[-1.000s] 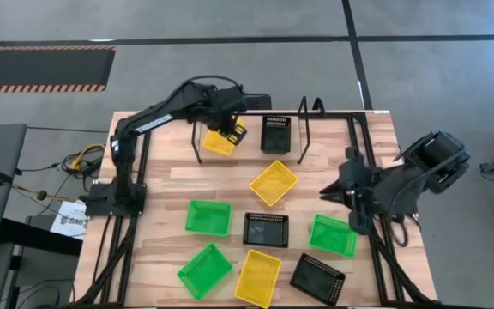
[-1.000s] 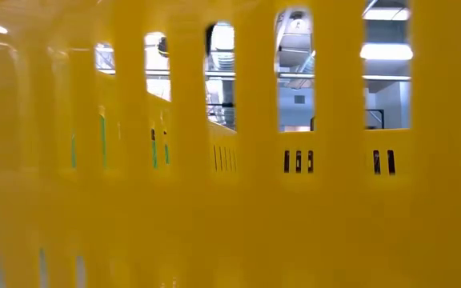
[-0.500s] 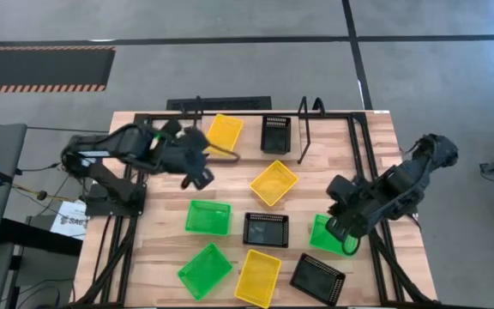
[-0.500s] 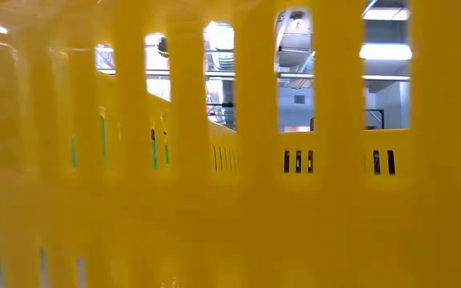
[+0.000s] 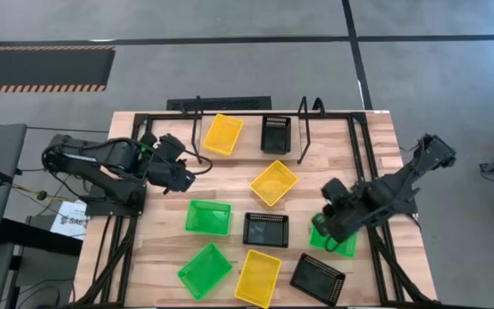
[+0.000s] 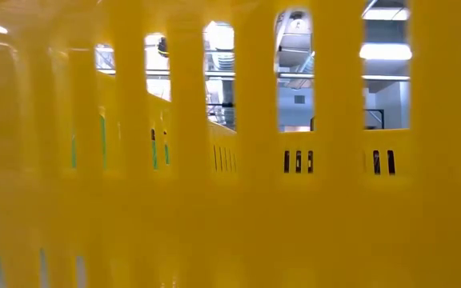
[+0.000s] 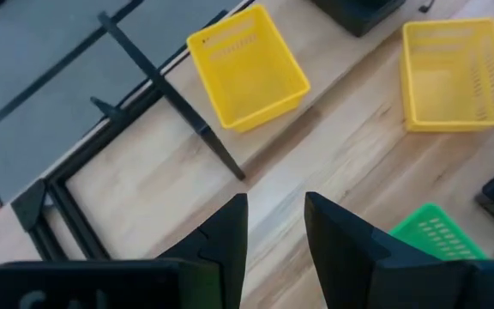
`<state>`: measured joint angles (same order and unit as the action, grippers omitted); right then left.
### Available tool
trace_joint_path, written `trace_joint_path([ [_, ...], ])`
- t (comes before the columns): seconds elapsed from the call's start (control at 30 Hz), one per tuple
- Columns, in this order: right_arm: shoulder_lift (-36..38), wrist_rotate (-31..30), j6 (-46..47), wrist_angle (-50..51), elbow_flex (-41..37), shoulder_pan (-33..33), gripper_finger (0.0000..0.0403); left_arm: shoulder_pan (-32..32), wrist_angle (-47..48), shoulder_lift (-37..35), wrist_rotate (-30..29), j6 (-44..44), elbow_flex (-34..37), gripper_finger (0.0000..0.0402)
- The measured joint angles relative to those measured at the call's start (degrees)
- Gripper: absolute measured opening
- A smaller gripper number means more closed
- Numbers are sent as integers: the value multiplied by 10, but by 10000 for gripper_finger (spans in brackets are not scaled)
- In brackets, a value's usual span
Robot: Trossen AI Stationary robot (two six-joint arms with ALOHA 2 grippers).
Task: Stack baskets on shelf by color
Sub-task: Stack the top yellow bin on the top of the other yellow bin on the shelf
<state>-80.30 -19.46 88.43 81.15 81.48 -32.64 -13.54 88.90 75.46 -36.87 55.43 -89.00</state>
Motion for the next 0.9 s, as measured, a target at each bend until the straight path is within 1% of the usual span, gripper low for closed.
trace_joint_path([
  [0.13, -37, 0, -35, -38, -1, 53, 85, 0, -4, -1, 0, 5, 0, 106],
  [0.33, -98, 2, -121, -112, -1, 123, 128, 0, -4, -1, 0, 6, 0, 106],
  [0.43, -127, 33, -187, -145, 0, 153, 149, 0, -4, -1, 3, -14, 0, 106],
  [0.5, -144, 68, -219, -152, -1, 168, 160, 0, -9, -1, 5, -31, 0, 106],
  [0.6, -156, 123, -247, -152, -1, 178, 170, 0, -35, 0, 9, -52, 0, 106],
  [0.7, -153, 152, -255, -145, 0, 176, 173, 0, -76, 1, 11, -69, 0, 106],
  [0.77, -141, 153, -249, -124, 0, 166, 172, 4, -113, 7, 14, -83, 0, 106],
  [0.83, -123, 148, -232, -91, 0, 156, 170, 12, -144, 16, 31, -106, 0, 106],
  [0.9, -107, 113, -201, -59, 0, 147, 168, 17, -163, 28, 37, -131, 0, 106],
])
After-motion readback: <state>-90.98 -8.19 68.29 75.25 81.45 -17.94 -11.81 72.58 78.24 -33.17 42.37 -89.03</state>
